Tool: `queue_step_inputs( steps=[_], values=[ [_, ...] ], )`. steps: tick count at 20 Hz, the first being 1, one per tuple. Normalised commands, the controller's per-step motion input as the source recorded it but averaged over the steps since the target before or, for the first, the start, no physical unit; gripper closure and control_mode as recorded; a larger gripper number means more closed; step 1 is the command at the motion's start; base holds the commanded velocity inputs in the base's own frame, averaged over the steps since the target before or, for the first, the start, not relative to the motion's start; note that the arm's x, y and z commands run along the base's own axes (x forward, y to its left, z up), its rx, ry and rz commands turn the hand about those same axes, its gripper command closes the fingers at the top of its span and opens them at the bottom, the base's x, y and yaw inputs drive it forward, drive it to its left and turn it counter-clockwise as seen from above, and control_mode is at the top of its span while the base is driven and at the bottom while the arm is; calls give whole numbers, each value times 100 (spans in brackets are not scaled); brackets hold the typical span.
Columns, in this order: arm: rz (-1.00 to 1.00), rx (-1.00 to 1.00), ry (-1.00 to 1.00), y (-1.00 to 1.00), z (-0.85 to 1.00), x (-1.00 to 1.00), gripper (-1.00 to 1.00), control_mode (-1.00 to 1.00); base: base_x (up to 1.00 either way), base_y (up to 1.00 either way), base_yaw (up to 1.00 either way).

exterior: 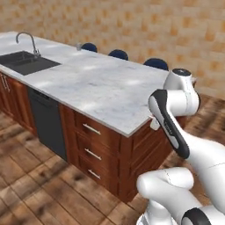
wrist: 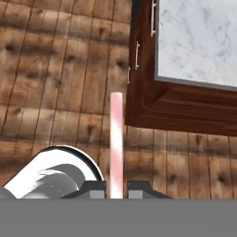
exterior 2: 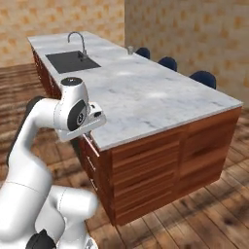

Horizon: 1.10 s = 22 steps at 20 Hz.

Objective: Take a straw from the drawer in front and place it inside the glass cup on the dining counter.

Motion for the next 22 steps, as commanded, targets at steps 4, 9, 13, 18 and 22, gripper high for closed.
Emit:
queue_step_inputs(
  steps=[4,9,13,18,22],
  values=[
    [0,0,0,0,0,0,100,100,3,-100,-20],
    [0,0,0,0,0,0,100,100,40,-100,-3],
    [0,0,0,0,0,0,100,100,63,-100,0],
    [0,0,0,0,0,0,100,100,71,-100,0],
    [0,0,0,0,0,0,100,100,73,-100,0]
  ],
)
